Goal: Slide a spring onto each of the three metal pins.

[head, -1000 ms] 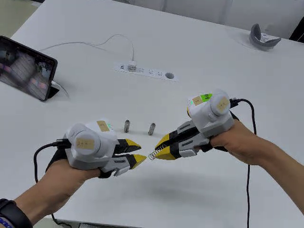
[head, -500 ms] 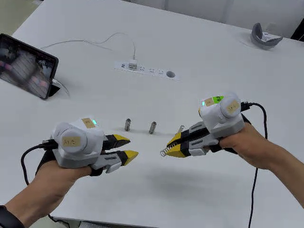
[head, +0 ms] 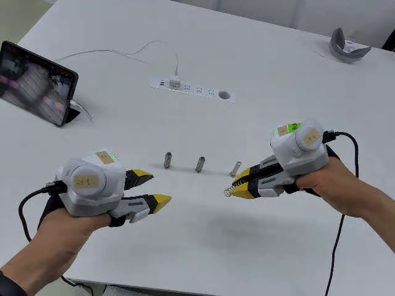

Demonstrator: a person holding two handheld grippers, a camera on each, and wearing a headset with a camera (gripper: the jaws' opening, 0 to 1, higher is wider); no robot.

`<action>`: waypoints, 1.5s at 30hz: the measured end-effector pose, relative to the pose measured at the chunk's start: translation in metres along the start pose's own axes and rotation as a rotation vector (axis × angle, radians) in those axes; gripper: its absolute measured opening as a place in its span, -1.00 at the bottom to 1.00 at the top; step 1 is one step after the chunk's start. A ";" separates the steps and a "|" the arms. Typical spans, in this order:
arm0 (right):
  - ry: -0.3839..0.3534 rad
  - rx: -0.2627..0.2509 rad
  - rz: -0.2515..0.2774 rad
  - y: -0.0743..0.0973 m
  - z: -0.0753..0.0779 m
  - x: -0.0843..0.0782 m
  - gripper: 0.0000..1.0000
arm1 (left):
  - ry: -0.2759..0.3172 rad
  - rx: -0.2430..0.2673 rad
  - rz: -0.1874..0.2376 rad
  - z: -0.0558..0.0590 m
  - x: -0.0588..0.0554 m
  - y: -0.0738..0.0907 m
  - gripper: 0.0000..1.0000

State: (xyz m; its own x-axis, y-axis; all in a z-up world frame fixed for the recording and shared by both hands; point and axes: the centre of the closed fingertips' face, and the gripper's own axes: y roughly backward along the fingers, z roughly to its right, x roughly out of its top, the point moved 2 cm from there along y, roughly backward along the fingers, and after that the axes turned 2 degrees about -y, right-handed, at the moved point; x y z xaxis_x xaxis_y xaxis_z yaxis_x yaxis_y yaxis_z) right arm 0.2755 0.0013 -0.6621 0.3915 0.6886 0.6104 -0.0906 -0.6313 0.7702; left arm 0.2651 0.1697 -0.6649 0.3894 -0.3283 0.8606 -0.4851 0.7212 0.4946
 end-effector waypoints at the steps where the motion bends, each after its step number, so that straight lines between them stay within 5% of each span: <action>1: -0.002 -0.006 -0.003 0.001 0.003 -0.001 -0.75 | 0.006 0.005 -0.001 -0.001 -0.001 0.001 -0.21; 22: -0.018 -0.088 -0.061 0.007 0.042 -0.017 -0.75 | 0.047 0.062 -0.026 -0.013 -0.010 0.007 0.03; 45: -0.005 -0.153 -0.097 0.004 0.082 -0.024 -0.75 | 0.080 0.089 -0.052 -0.014 -0.020 0.016 0.21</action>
State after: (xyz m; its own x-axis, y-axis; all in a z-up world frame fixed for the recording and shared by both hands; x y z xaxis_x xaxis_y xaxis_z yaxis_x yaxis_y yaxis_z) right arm 0.3406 -0.0468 -0.6883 0.4093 0.7417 0.5314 -0.1900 -0.5003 0.8447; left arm 0.2601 0.1960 -0.6764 0.4749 -0.3115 0.8231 -0.5288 0.6465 0.5498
